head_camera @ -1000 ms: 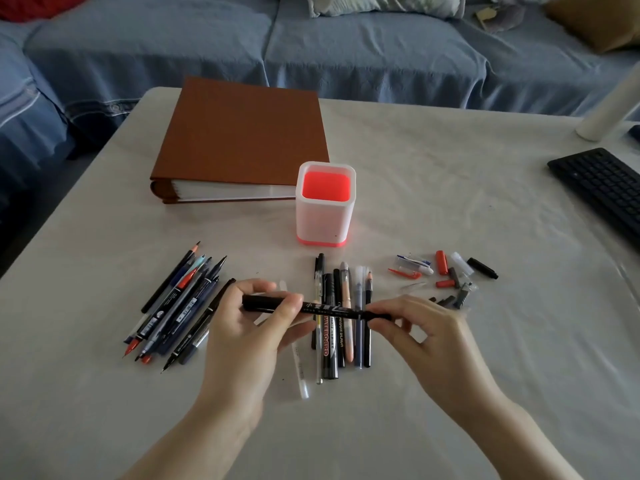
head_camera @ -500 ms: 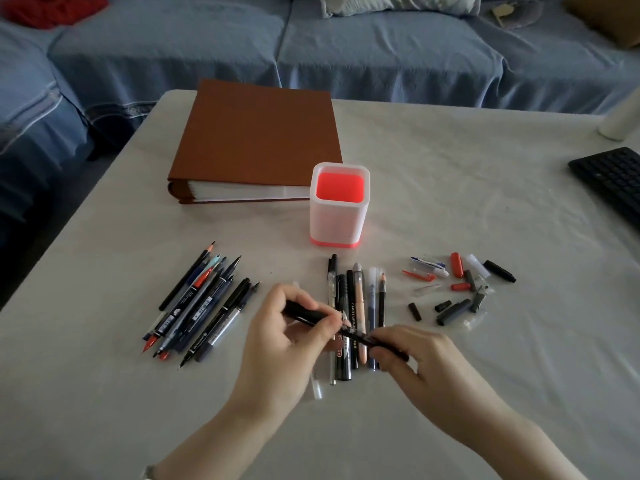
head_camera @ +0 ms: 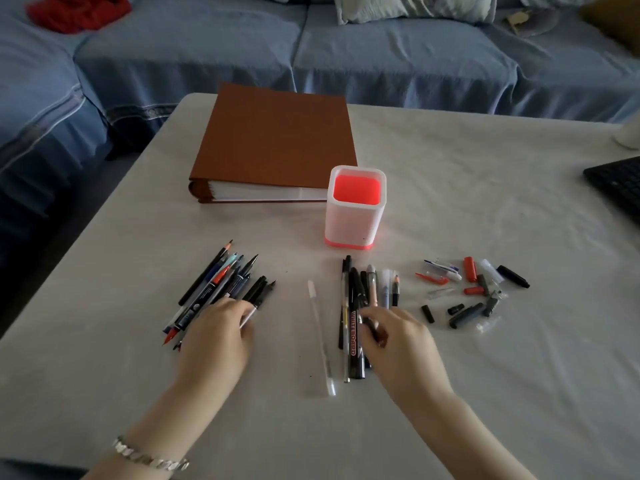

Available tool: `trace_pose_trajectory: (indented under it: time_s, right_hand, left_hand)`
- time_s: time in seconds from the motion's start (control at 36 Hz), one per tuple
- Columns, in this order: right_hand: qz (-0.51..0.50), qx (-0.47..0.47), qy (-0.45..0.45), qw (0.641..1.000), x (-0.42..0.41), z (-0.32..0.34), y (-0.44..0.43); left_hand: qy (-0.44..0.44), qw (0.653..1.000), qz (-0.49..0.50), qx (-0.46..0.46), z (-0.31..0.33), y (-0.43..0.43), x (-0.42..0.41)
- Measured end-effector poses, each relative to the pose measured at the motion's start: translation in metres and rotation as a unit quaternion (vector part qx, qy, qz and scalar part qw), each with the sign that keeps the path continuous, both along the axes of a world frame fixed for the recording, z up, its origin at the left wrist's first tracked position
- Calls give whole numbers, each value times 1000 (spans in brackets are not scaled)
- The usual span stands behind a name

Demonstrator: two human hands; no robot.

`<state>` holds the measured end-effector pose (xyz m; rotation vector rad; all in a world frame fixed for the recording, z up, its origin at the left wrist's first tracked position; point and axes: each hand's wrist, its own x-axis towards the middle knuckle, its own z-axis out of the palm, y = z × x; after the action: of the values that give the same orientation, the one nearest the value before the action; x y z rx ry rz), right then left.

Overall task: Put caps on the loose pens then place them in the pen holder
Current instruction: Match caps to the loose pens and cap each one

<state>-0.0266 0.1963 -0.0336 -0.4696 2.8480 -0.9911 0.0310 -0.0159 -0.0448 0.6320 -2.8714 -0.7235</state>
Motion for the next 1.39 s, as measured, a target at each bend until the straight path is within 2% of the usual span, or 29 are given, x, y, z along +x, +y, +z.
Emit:
trace_pose_trajectory:
  time_s: [0.22, 0.39, 0.58, 0.64, 0.81, 0.92, 0.97, 1.0, 1.08, 1.14, 1.22, 1.28, 1.39]
  right_hand:
    - [45, 45, 37, 997, 0, -7, -7]
    - [30, 26, 6, 999, -10, 3, 28]
    - [-75, 159, 11, 984, -46, -2, 99]
    - [-64, 205, 1, 977, -54, -5, 112]
    - [1, 247, 19, 969, -63, -8, 118]
    - [31, 258, 98, 961, -62, -14, 119]
    - [9, 201, 161, 966, -58, -12, 116]
    - [-13, 144, 174, 974, -55, -8, 110]
    - [-118, -76, 130, 982, -44, 14, 87]
    - [-172, -243, 59, 953, -37, 31, 70]
    - [-180, -441, -52, 878, -27, 48, 49]
    - [-173, -503, -104, 840, -21, 53, 39]
    - [-168, -540, -147, 811, -13, 55, 24]
  left_hand:
    - [-74, 996, -22, -50, -3, 9, -10]
    - [14, 998, -38, 52, 14, 32, -19]
    - [75, 988, -68, 113, 25, 52, -19]
    - [75, 985, -77, 135, 28, 57, -18]
    - [66, 977, -96, 179, 32, 63, -15]
    - [54, 972, -99, 208, 32, 63, -13]
    - [49, 969, -91, 224, 32, 63, -12]
    - [49, 967, -85, 234, 33, 64, -12]
    - [44, 959, -72, 272, 36, 66, -12]
    - [35, 950, -73, 301, 37, 68, -12]
    - [26, 937, -79, 339, 40, 69, -11]
    - [23, 930, -88, 356, 42, 71, -10]
    - [17, 920, -99, 380, 45, 74, -9]
